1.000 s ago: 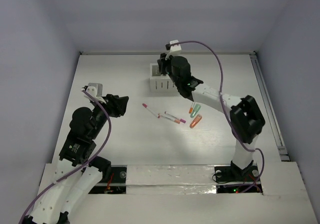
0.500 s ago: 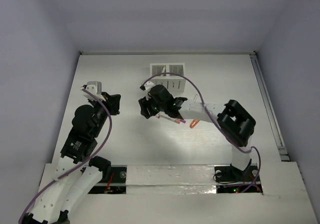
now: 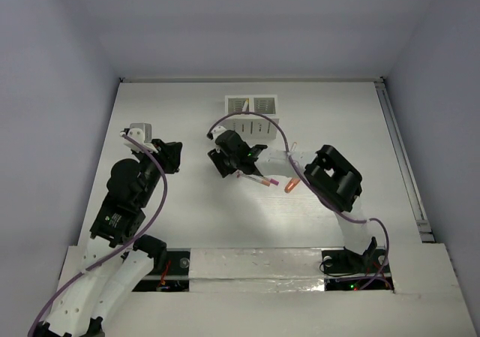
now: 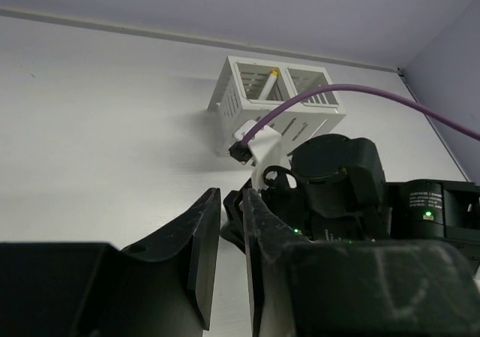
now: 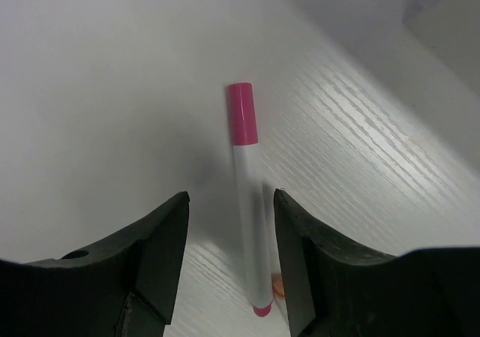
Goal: Sort the stationery into containers
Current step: Pick up the pen from the center of the board, then place the pen in the storage box.
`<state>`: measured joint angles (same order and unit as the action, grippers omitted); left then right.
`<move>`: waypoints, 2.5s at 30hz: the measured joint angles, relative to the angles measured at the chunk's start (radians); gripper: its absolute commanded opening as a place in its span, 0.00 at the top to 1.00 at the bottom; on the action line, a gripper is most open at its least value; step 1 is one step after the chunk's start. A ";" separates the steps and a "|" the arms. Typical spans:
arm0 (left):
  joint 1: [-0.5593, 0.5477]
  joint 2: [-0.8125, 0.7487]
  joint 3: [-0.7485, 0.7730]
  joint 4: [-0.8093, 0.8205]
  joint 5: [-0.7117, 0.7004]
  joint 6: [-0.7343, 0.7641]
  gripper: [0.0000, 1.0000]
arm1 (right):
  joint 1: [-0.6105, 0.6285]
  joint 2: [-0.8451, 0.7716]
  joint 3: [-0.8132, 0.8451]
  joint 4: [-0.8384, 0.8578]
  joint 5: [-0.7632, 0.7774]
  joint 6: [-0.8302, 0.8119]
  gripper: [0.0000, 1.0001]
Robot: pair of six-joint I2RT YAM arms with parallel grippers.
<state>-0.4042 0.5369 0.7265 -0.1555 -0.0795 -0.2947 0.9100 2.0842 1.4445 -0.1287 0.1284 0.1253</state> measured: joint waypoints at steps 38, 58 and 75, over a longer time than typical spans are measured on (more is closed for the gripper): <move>0.000 -0.025 0.000 0.001 0.003 0.002 0.79 | -0.273 -0.063 0.136 0.615 0.177 0.110 1.00; 0.000 -0.013 0.000 0.000 -0.003 0.002 0.79 | -0.292 0.054 0.057 0.804 0.186 0.105 0.94; 0.000 -0.014 0.000 0.001 -0.002 0.002 0.79 | -0.254 -0.105 -0.145 0.890 0.138 0.104 0.87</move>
<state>-0.4038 0.5232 0.7265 -0.1547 -0.0814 -0.2924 0.6556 1.9797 1.2999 0.7612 0.2661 0.2291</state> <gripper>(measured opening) 0.204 0.356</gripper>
